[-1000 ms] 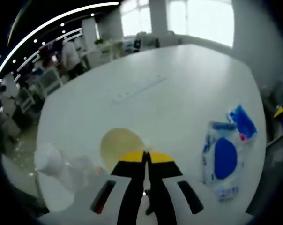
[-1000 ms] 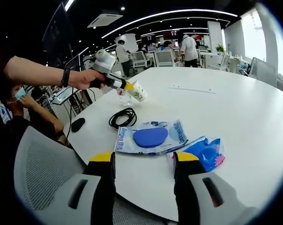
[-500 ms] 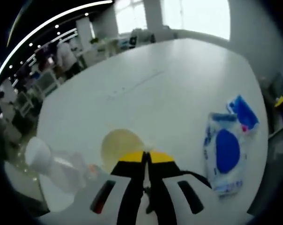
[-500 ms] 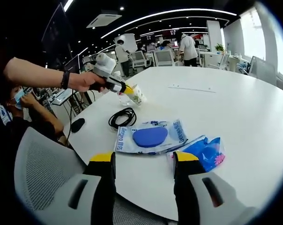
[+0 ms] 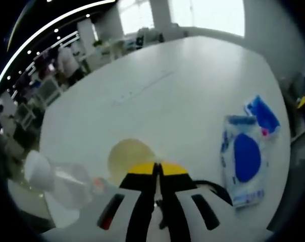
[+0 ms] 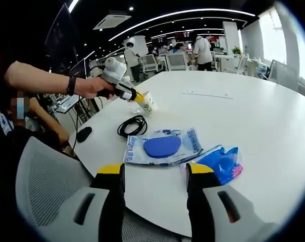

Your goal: Arrange the tabletop items into an orderly group along one side of the table until the central work area is clear of visible clutter.

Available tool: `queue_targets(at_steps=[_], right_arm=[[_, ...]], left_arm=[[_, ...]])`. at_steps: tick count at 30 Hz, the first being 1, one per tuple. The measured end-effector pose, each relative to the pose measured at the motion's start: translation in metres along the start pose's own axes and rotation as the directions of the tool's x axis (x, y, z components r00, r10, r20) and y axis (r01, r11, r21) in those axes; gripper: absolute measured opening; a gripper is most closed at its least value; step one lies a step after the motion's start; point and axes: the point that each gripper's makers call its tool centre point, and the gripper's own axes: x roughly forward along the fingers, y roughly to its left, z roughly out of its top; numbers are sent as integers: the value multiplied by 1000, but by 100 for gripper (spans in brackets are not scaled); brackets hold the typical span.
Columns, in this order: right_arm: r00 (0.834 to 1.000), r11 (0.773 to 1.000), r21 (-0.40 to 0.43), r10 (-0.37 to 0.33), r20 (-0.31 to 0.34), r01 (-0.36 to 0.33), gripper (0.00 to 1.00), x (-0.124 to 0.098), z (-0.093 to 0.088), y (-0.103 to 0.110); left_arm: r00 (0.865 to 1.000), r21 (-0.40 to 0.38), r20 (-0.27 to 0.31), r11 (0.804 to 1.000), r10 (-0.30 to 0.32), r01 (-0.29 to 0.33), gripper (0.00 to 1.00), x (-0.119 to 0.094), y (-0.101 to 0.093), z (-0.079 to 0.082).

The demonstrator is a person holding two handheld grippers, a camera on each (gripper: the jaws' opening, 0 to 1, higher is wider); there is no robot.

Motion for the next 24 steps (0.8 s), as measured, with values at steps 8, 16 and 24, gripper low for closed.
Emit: queue_targets(at_steps=[8,16,24], right_arm=[[1000,1000,-1,1,-1,-1,48,0,0,1],[1000,1000,-1,1,-1,-1,48,0,0,1],[1000,1000,-2,4,-4,-4,48,0,-1,2]], left_arm=[[1000,4,-2,1000,3,-3,4,2,-2,0],[1000,10,-5,1000,-4,4,6,4,-5,-1],[1000,8,-8,1000,-12,12,7,5,-7,-4]])
